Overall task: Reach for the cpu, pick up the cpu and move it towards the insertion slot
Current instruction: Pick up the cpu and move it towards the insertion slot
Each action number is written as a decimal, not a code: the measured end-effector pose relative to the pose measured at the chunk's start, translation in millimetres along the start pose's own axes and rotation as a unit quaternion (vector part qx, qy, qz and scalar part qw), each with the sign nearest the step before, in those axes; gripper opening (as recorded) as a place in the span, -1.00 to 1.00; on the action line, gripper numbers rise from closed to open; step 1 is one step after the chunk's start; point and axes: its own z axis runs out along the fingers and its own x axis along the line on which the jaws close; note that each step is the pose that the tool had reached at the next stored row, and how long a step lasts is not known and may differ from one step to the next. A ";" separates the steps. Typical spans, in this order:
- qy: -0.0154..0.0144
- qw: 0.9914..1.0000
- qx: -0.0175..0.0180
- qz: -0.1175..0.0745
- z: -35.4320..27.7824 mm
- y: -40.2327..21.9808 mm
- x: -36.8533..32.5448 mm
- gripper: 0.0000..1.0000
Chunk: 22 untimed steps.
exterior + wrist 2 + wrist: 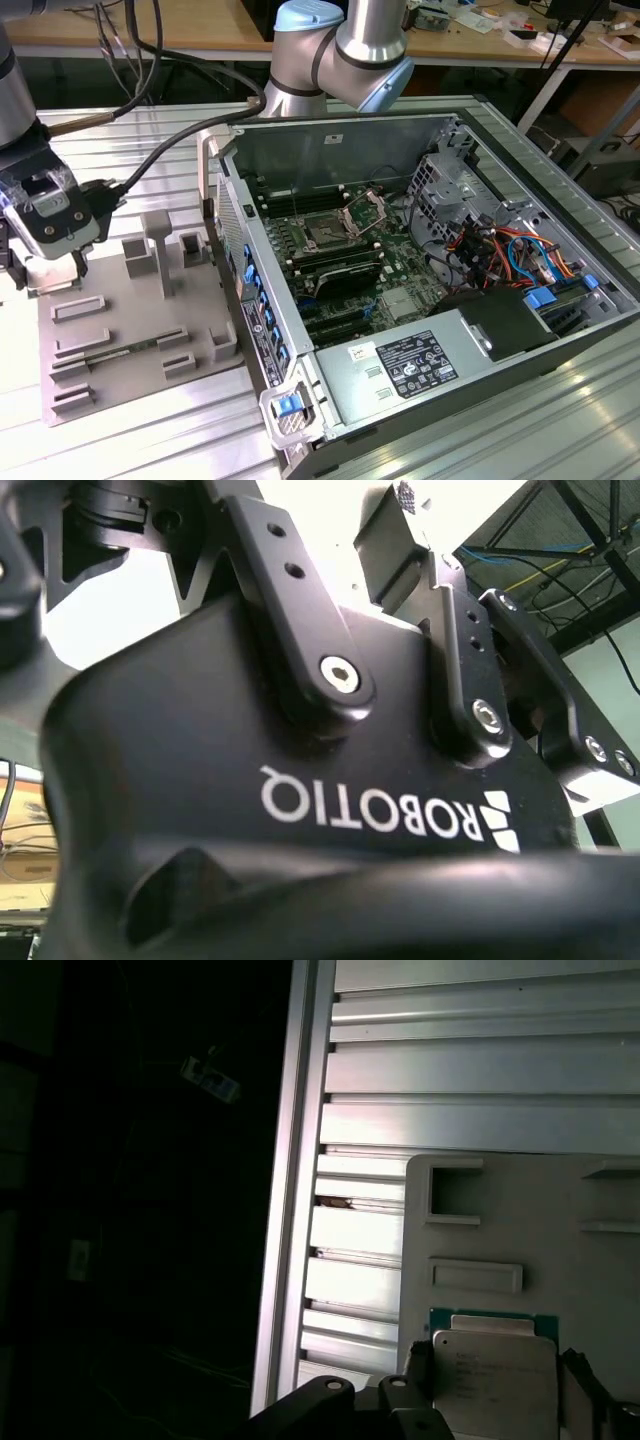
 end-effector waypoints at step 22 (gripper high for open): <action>0.000 1.000 0.000 0.000 -17.7 0.7 -0.1 0.09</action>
